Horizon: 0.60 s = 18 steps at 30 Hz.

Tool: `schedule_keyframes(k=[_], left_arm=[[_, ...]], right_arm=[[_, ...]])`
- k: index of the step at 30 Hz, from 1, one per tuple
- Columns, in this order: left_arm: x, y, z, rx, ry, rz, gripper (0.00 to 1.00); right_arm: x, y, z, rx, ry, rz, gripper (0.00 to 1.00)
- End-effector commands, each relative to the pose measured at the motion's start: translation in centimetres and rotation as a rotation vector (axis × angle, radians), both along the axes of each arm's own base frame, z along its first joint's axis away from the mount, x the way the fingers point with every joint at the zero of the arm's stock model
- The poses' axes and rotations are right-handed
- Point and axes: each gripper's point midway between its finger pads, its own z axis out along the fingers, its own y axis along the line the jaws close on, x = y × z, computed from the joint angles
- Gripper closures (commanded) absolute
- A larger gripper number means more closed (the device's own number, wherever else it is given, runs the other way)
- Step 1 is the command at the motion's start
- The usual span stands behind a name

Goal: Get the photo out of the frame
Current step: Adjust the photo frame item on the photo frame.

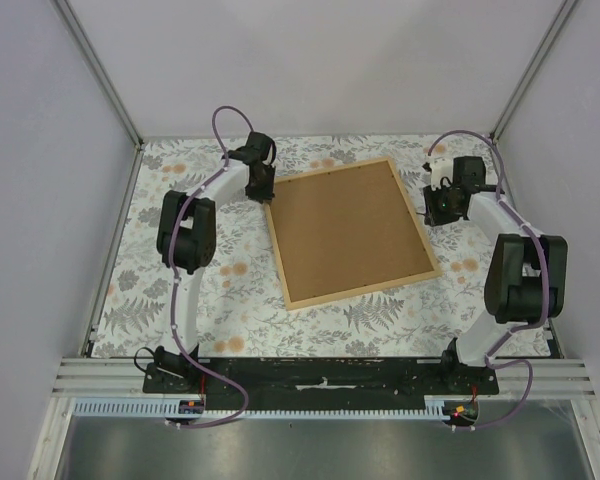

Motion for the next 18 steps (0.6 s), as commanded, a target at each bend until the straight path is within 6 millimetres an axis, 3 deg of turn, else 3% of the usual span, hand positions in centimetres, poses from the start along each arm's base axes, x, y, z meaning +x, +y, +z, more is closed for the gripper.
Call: schedule_keyframes(k=[1, 12, 15, 18], left_arm=[[1.9, 0.3, 0.2, 0.028, -0.047, -0.090, 0.98], [3.5, -0.7, 1.8, -0.056, -0.104, -0.158, 0.98], [3.4, -1.7, 3.6, -0.195, -0.122, -0.158, 0.97], [3.2, -2.1, 4.9, -0.352, -0.124, -0.124, 0.89]], right_arm=[[-3.1, 1.7, 0.9, 0.020, 0.038, 0.105, 1.00], [-8.4, 5.8, 0.7, 0.162, 0.158, 0.255, 1.00], [-8.5, 5.8, 1.4, 0.148, 0.129, 0.258, 1.00], [-8.1, 5.7, 2.8, 0.138, 0.079, 0.249, 1.00]])
